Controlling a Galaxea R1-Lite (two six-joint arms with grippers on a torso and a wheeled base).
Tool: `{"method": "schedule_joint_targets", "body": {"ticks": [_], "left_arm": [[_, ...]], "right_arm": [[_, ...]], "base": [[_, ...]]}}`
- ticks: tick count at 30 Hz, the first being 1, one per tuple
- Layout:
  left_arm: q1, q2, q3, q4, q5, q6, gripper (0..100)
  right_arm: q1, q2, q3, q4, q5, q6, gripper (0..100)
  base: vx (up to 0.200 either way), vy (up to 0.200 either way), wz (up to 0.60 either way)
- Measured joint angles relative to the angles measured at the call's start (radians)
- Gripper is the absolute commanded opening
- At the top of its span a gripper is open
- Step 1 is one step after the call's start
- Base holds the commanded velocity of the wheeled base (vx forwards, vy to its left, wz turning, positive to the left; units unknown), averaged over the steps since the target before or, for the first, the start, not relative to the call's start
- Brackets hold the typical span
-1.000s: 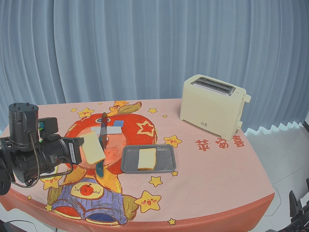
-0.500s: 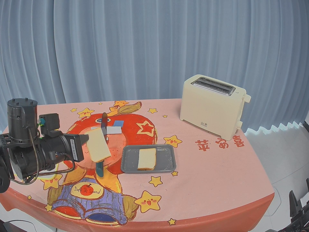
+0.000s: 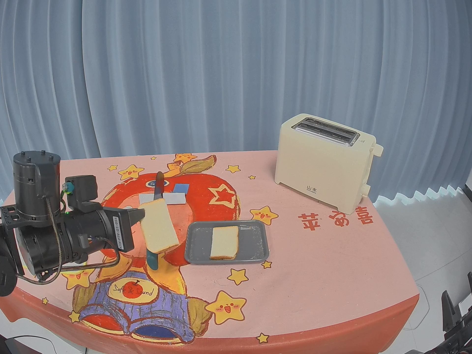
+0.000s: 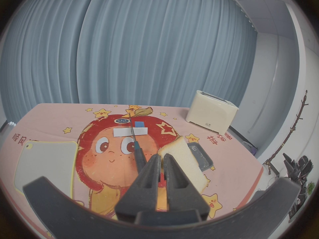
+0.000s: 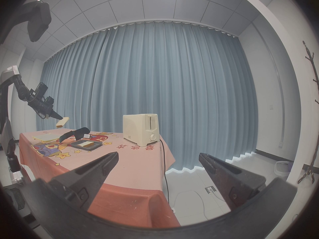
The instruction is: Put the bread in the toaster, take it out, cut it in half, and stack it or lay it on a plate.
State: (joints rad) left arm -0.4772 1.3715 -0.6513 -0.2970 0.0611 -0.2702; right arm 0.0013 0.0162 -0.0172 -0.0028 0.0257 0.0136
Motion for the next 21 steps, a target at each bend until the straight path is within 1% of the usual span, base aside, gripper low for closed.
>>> {"method": "schedule_joint_targets", "body": {"ticks": [5,9,14,18,21], "left_arm": [[-0.002,0.0,0.013,-0.042,-0.056,0.0,0],[-0.003,0.0,0.026,-0.044,-0.077,0.002,0],[-0.006,-0.003,0.029,-0.046,-0.117,-0.002,0],[-0.032,-0.004,0.027,-0.046,-0.122,0.0,0],[-0.047,-0.003,0.011,-0.055,-0.156,0.006,0]], "right_arm": [[0.0,0.0,0.0,0.0,0.0,0.0,100],[0.0,0.0,0.0,0.0,0.0,0.0,100],[0.0,0.0,0.0,0.0,0.0,0.0,100],[0.0,0.0,0.0,0.0,0.0,0.0,100],[0.0,0.0,0.0,0.0,0.0,0.0,100]], "base": [[0.0,0.0,0.0],[0.0,0.0,0.0],[0.0,0.0,0.0],[0.0,0.0,0.0],[0.0,0.0,0.0]]}}
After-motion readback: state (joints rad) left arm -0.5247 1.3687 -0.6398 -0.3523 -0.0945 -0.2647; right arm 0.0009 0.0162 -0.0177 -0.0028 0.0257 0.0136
